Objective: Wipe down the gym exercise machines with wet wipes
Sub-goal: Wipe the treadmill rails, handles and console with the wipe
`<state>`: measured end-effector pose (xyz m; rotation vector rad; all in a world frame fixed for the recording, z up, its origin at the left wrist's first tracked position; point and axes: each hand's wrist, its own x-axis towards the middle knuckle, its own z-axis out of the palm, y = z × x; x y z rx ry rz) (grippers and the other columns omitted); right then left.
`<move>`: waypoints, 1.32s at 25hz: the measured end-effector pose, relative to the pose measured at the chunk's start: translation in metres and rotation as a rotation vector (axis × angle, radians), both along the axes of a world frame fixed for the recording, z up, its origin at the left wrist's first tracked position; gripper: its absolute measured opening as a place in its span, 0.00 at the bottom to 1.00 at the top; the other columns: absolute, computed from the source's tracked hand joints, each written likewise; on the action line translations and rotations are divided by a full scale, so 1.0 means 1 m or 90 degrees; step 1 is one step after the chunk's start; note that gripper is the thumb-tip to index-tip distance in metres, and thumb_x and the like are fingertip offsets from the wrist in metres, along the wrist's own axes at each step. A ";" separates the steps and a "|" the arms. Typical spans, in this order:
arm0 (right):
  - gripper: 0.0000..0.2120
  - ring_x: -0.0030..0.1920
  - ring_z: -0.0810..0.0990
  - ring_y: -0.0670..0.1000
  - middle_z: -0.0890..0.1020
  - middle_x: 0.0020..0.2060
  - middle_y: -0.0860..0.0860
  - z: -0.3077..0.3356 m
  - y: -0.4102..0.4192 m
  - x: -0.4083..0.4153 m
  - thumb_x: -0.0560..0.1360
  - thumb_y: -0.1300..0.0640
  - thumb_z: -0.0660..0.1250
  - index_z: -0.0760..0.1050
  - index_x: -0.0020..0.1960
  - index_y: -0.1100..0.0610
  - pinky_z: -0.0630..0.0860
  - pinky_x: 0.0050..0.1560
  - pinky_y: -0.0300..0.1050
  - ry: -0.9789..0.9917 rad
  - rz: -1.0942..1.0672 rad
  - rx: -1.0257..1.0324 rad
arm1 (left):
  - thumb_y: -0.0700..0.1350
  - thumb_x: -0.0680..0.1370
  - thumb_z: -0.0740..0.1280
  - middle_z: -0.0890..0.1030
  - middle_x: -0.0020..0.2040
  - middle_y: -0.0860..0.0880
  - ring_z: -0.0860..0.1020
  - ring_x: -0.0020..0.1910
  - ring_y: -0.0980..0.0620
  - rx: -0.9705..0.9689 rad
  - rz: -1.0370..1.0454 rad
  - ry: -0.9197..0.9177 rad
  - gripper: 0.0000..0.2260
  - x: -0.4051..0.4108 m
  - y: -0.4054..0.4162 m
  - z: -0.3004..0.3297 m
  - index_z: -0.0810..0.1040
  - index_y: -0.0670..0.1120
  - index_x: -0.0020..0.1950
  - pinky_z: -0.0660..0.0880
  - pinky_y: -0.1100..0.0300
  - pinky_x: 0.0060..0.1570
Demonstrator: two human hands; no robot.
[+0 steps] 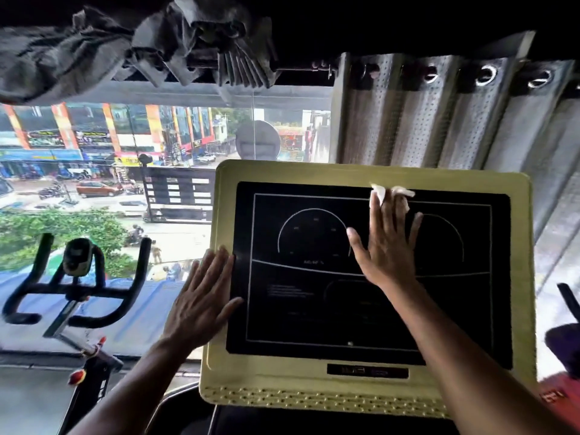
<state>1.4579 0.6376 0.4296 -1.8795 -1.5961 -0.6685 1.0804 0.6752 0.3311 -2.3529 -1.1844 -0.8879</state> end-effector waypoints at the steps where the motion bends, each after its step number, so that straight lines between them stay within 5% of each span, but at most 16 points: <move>1: 0.40 0.82 0.42 0.59 0.45 0.83 0.56 0.010 0.011 -0.017 0.81 0.32 0.46 0.44 0.84 0.54 0.44 0.76 0.73 0.010 0.007 0.006 | 0.64 0.85 0.51 0.50 0.86 0.44 0.50 0.84 0.43 -0.002 -0.005 -0.002 0.35 -0.001 0.001 -0.001 0.52 0.43 0.85 0.49 0.46 0.82; 8: 0.40 0.83 0.43 0.59 0.45 0.83 0.54 -0.031 0.003 -0.108 0.82 0.32 0.49 0.45 0.84 0.55 0.47 0.76 0.72 -0.176 0.096 -0.042 | 0.61 0.84 0.54 0.49 0.86 0.44 0.48 0.85 0.43 -0.019 -0.038 -0.030 0.36 -0.003 0.006 -0.004 0.51 0.41 0.85 0.47 0.46 0.82; 14: 0.39 0.83 0.44 0.58 0.46 0.83 0.57 -0.016 0.000 -0.047 0.81 0.37 0.51 0.44 0.84 0.57 0.44 0.77 0.72 -0.092 0.000 -0.023 | 0.59 0.84 0.55 0.50 0.85 0.42 0.50 0.84 0.41 -0.009 -0.067 -0.051 0.35 -0.001 0.006 -0.008 0.54 0.38 0.84 0.47 0.45 0.82; 20: 0.43 0.82 0.42 0.59 0.44 0.83 0.58 0.030 0.056 -0.140 0.76 0.35 0.51 0.44 0.84 0.56 0.42 0.77 0.71 -0.230 0.121 -0.063 | 0.52 0.86 0.53 0.51 0.85 0.42 0.51 0.84 0.42 0.004 -0.035 -0.057 0.29 0.001 -0.003 -0.011 0.55 0.39 0.84 0.49 0.46 0.82; 27: 0.42 0.82 0.42 0.58 0.43 0.83 0.57 -0.013 0.039 -0.188 0.78 0.37 0.50 0.43 0.84 0.57 0.45 0.77 0.71 -0.343 0.240 -0.083 | 0.49 0.87 0.52 0.52 0.85 0.43 0.53 0.84 0.43 -0.014 -0.040 -0.108 0.27 -0.005 -0.019 -0.035 0.54 0.41 0.84 0.51 0.45 0.82; 33: 0.40 0.83 0.44 0.54 0.45 0.83 0.53 -0.027 0.015 -0.143 0.77 0.46 0.57 0.45 0.84 0.55 0.43 0.77 0.72 -0.215 0.166 -0.050 | 0.48 0.86 0.53 0.52 0.85 0.43 0.52 0.84 0.43 -0.019 -0.032 -0.105 0.28 -0.003 -0.019 -0.032 0.53 0.41 0.84 0.49 0.46 0.82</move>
